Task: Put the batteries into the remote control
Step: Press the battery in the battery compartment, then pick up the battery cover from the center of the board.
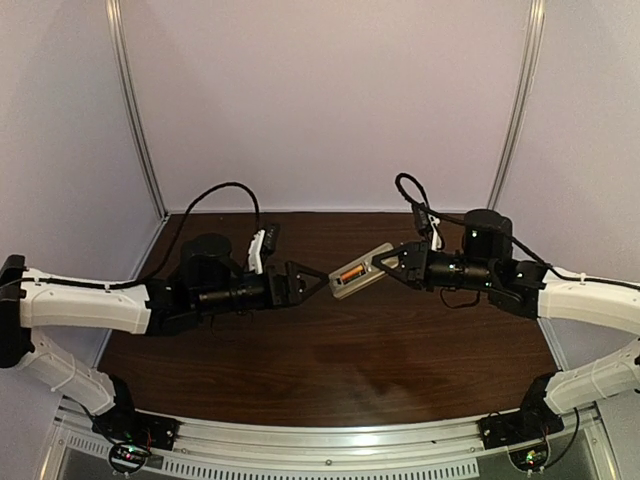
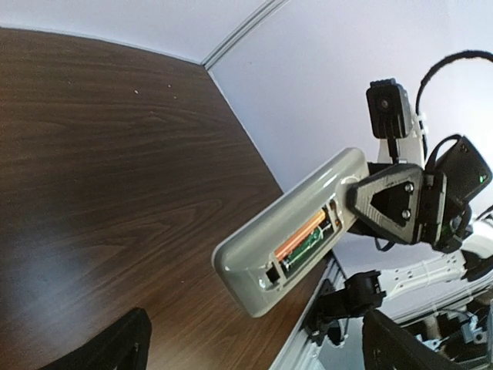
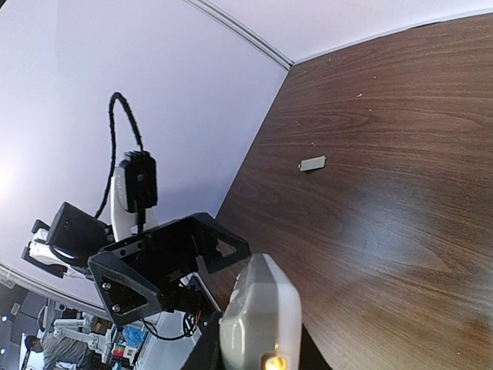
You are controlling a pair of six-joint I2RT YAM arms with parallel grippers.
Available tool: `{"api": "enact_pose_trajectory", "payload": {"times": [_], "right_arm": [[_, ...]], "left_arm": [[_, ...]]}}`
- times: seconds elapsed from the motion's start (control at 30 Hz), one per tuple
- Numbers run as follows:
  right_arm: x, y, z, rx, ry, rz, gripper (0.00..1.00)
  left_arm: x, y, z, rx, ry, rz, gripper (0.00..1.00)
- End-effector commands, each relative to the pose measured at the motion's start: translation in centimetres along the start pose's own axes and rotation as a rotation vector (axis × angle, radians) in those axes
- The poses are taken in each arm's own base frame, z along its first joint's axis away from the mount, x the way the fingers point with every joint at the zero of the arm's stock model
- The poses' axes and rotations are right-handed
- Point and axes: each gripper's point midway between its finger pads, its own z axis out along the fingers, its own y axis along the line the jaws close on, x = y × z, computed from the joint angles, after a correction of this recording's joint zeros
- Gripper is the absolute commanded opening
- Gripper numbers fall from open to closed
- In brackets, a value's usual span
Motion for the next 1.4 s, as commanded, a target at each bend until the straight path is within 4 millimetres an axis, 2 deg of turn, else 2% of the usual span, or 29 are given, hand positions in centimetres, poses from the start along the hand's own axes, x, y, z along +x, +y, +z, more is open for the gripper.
{"api": "enact_pose_trajectory", "payload": {"times": [0.0,0.1,0.13,0.17,0.27,0.33,0.37,0.47,0.6,0.83,0.9,1.1,1.37], "right_arm": [[-0.6,-1.5,-1.3,0.049,0.001,-0.013,0.0],[-0.8,-2.8,-2.0,0.076,0.004,-0.006,0.0],[-0.8,-3.1,-2.3,0.085,0.004,-0.007,0.0],[-0.8,-3.4,-2.4,0.093,0.007,-0.012,0.0],[-0.6,-4.1,-2.7,0.112,0.019,-0.018,0.0],[-0.3,-4.4,-2.7,0.117,0.033,-0.019,0.0],[-0.2,-4.6,-2.6,0.118,0.038,-0.019,0.0],[0.2,-4.9,-2.5,0.114,0.058,-0.017,0.0],[0.9,-5.3,-2.1,0.1,0.085,-0.014,0.0],[1.9,-5.6,-1.4,0.068,0.129,0.0,0.0],[1.9,-5.7,-1.3,0.068,0.133,-0.001,0.0],[2.2,-5.8,-1.2,0.062,0.144,0.003,0.0],[2.3,-5.8,-1.2,0.059,0.147,0.004,0.0]], "left_arm": [[-2.5,0.3,-2.1,-0.075,0.008,0.222,0.97],[-4.0,2.5,-3.3,-0.195,0.071,0.376,0.97],[-4.4,3.9,-3.8,-0.27,0.109,0.416,0.98],[-4.3,5.8,-4.4,-0.36,0.172,0.446,0.97],[-6.0,11.1,-6.2,-0.601,0.29,0.494,0.97],[-6.9,14.9,-7.3,-0.702,0.364,0.469,0.97],[-7.3,16.3,-7.7,-0.738,0.387,0.462,0.97],[-8.2,19.2,-8.2,-0.786,0.447,0.463,0.96],[-7.9,22.7,-8.5,-0.846,0.59,0.502,0.95],[-7.0,26.2,-8.7,-0.825,0.789,0.606,0.92],[-7.1,27.0,-8.3,-0.799,0.804,0.568,0.88],[-6.2,31.1,-8.1,-0.854,0.933,0.588,0.77],[-7.3,32.2,-7.4,-0.827,0.939,0.684,0.68]]}}
